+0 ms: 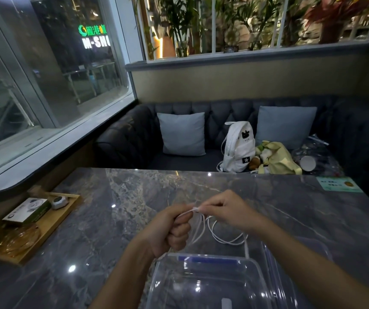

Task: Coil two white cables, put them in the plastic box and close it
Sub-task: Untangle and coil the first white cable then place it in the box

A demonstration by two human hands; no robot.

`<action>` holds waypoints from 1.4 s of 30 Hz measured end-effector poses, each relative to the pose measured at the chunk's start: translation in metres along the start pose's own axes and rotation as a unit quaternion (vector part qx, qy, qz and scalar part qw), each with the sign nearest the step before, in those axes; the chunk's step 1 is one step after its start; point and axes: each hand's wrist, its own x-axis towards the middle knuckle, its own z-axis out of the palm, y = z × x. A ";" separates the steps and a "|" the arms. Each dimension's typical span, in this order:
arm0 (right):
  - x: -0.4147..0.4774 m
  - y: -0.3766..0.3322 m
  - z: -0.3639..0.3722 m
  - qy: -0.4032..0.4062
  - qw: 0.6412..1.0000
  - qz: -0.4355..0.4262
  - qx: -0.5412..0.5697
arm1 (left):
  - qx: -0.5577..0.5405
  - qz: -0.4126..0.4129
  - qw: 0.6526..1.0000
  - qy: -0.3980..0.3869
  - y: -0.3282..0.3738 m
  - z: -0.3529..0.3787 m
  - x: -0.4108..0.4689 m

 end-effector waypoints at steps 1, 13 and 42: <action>-0.003 0.000 0.004 -0.011 1.000 0.003 0.024 | -0.001 -0.005 1.000 0.006 0.000 0.001 0.000; -0.016 -0.002 0.017 0.105 0.967 0.086 0.216 | -0.033 0.112 0.986 0.122 0.001 0.016 0.008; -0.056 0.005 0.010 0.062 0.989 0.099 0.089 | -0.113 0.169 0.940 0.274 -0.018 0.054 -0.002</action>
